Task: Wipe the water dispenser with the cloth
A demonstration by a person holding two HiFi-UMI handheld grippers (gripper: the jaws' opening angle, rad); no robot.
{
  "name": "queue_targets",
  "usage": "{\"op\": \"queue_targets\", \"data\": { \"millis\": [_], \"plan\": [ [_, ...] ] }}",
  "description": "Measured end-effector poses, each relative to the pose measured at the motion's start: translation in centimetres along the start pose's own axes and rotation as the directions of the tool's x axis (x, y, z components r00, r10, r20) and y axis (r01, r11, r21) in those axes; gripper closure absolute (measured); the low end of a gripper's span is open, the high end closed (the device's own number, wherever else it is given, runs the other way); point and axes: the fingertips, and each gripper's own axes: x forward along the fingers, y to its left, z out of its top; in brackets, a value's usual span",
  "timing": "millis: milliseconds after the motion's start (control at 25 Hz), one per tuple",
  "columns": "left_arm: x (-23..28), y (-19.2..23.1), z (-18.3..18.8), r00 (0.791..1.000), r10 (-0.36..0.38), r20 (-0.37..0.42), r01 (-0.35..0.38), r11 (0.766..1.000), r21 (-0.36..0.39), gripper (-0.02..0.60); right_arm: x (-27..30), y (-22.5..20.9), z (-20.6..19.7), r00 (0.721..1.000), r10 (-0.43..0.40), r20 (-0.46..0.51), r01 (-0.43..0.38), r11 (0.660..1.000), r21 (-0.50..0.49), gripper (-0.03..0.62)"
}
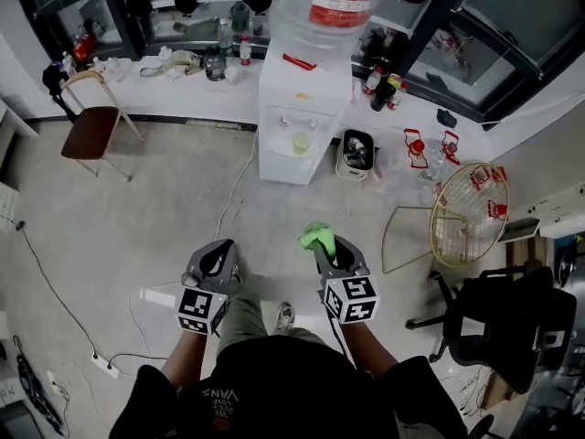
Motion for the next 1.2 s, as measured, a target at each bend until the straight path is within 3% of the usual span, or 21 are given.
{"op": "queue_targets", "data": {
  "millis": [280, 680, 920, 1200],
  "plan": [
    [8.0, 7.1, 0.0, 0.99, -0.131, -0.053, 0.131, 0.991, 0.012, 0.58, 9.6, 0.0, 2.3, 0.995, -0.077, -0.06, 0.079, 0.996, 0.036, 0.48],
    [20.0, 16.2, -4.2, 0.943, -0.3, -0.145, 0.308, 0.95, 0.041, 0.58, 25.9, -0.8, 1.5, 0.985, -0.137, -0.11, 0.142, 0.989, 0.035, 0.48],
    [28.3, 19.3, -9.4, 0.963, -0.244, -0.117, 0.253, 0.965, 0.066, 0.58, 34.1, -4.7, -3.4, 0.986, -0.09, -0.141, 0.094, 0.995, 0.022, 0.48],
    [33.0, 17.7, -19.5, 0.984, -0.142, -0.105, 0.138, 0.989, -0.045, 0.58, 40.3, -8.0, -12.4, 0.979, -0.004, -0.203, -0.003, 0.999, -0.033, 0.48]
  ]
}}
